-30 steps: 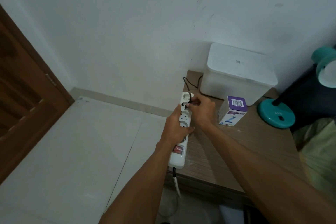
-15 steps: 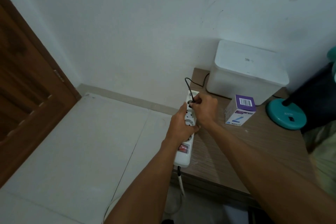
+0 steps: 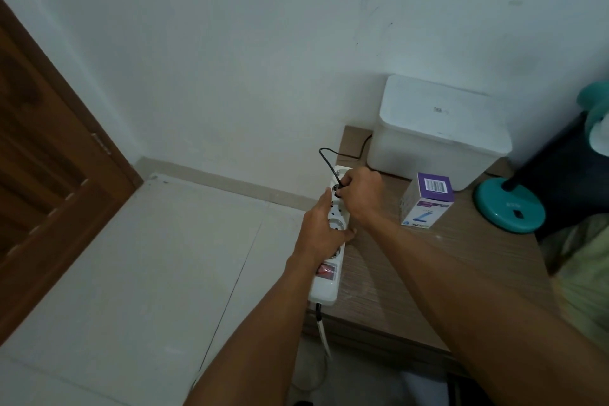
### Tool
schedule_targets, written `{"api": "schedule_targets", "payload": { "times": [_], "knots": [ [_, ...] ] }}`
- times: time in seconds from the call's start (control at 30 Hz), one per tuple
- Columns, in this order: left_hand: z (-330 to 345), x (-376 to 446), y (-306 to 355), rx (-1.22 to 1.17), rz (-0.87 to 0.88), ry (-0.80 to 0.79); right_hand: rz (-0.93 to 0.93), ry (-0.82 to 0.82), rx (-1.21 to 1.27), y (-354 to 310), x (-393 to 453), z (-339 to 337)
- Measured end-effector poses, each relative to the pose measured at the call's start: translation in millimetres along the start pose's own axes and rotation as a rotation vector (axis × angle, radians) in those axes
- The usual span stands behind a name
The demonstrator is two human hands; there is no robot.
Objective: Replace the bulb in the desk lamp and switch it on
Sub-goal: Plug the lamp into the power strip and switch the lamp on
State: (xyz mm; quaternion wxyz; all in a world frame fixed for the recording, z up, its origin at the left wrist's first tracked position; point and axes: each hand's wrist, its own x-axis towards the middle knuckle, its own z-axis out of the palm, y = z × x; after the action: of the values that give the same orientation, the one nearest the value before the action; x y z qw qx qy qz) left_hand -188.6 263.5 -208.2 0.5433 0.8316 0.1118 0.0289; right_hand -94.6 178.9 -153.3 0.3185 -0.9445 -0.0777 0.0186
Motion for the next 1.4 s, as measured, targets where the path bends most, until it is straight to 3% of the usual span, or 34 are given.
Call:
{"api": "schedule_targets", "payload": {
  "times": [0.17,0.27,0.4,0.47,0.6,0.73,0.97,1.07,1.4],
  "knots": [
    [-3,-2,3,0.059,-0.004,0.009,-0.019,-0.025,0.133,12,-34,-20],
    [-3,-6,9,0.167,0.043,0.032,-0.044,-0.016,0.093,34,-71,-31],
    [6,-18,28,0.568,0.285,0.151,0.001,-0.012,-0.033,81,-105,-50],
    [19,-30,38,0.654,0.406,0.173,0.032,0.008,-0.072,103,-119,-64],
    [67,-69,63,0.547,0.443,-0.085,0.143,0.093,-0.089,145,-138,-98],
    [128,-78,77,0.548,0.536,-0.233,0.178,0.216,-0.122,187,-141,-132],
    [206,-31,111,0.545,0.534,-0.311,0.111,0.289,-0.225,258,-111,-163],
    [230,2,119,0.570,0.531,-0.344,0.070,0.215,-0.301,274,-90,-165],
    [257,74,104,0.651,0.631,-0.393,-0.059,0.261,-0.299,316,-39,-149]
  ]
}}
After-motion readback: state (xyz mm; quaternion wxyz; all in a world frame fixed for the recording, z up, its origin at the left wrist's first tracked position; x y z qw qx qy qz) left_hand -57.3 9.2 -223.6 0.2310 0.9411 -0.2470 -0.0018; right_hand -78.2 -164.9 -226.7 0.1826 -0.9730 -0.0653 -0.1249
